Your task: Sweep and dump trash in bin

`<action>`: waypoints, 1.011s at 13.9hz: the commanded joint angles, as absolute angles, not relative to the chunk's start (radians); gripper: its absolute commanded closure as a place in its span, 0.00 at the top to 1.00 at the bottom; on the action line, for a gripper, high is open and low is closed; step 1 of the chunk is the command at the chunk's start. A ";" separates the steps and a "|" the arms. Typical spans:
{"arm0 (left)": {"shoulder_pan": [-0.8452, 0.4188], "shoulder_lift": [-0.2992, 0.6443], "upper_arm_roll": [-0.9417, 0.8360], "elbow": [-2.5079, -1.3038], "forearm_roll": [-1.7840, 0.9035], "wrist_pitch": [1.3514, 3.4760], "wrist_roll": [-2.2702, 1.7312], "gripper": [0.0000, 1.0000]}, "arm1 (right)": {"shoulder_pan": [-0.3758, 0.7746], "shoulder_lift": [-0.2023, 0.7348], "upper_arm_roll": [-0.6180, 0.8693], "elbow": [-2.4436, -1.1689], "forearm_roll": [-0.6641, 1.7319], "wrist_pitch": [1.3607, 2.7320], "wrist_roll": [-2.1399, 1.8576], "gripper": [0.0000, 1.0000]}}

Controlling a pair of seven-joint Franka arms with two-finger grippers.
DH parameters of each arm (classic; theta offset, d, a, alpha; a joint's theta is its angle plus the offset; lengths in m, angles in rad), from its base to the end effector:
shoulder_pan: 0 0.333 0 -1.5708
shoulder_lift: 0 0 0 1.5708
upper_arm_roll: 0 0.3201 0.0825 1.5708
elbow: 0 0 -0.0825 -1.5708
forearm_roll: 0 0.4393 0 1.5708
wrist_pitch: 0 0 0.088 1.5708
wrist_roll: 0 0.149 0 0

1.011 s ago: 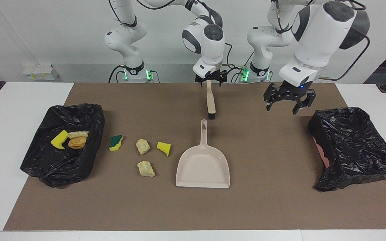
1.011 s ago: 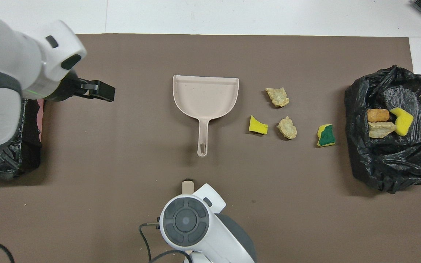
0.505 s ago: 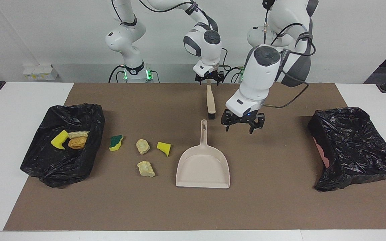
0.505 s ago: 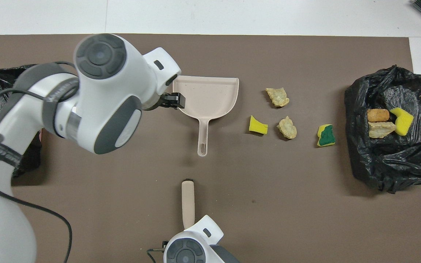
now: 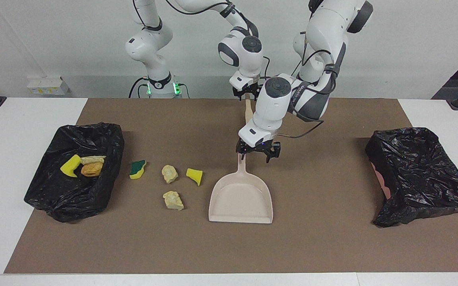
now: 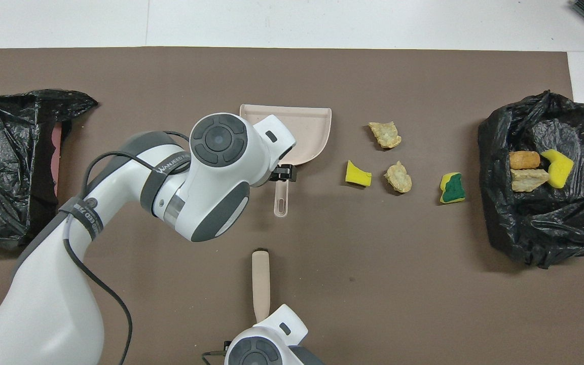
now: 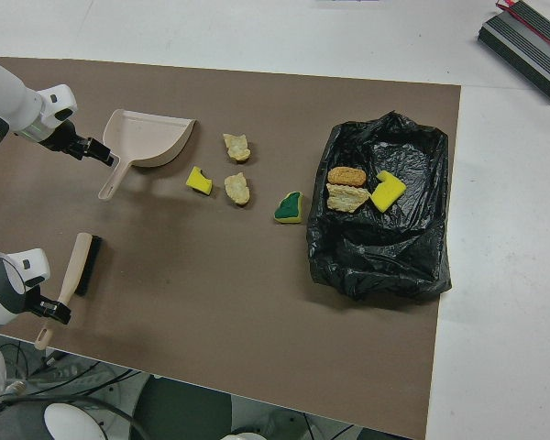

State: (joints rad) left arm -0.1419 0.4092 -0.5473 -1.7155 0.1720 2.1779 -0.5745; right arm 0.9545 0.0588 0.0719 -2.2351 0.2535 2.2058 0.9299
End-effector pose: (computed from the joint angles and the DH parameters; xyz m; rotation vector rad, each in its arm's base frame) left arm 0.5774 -0.4264 0.3264 3.0137 -0.2355 0.0900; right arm 0.2759 0.4889 0.2645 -3.0823 0.0977 0.3344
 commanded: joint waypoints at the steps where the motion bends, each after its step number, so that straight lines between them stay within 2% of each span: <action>1: -0.132 0.376 -0.592 -1.802 0.190 2.249 -0.632 1.00 | 0.957 0.046 0.072 -2.257 0.281 2.232 0.922 0.32; 2: -0.133 0.376 -0.597 -1.815 0.190 2.249 -0.632 1.00 | 0.957 0.054 0.072 -2.244 0.281 2.230 0.934 0.09; 3: -0.136 0.376 -0.604 -1.830 0.190 2.249 -0.632 1.00 | 0.957 0.061 0.072 -2.229 0.282 2.224 0.937 0.00; 5: -0.138 0.377 -0.607 -1.844 0.190 2.241 -0.637 0.85 | 0.948 0.069 0.072 -2.226 0.281 2.214 0.931 0.00; 7: -0.132 0.380 -0.604 -1.835 0.198 2.238 -0.638 0.56 | 0.943 0.063 0.069 -2.223 0.282 2.191 0.940 0.00; 8: -0.129 0.380 -0.606 -1.835 0.227 2.237 -0.637 0.40 | 0.928 0.052 0.064 -2.215 0.282 2.154 0.940 0.00; 10: -0.129 0.380 -0.606 -1.836 0.265 2.233 -0.635 0.13 | 0.888 -0.003 0.066 -2.212 0.282 2.054 0.942 0.00; 12: -0.127 0.380 -0.604 -1.832 0.300 2.229 -0.626 0.02 | 0.844 -0.070 0.064 -2.223 0.279 1.929 0.937 0.00; 14: -0.120 0.362 -0.606 -1.830 0.346 2.205 -0.612 0.00 | 0.780 -0.124 0.064 -2.223 0.273 1.859 0.933 0.00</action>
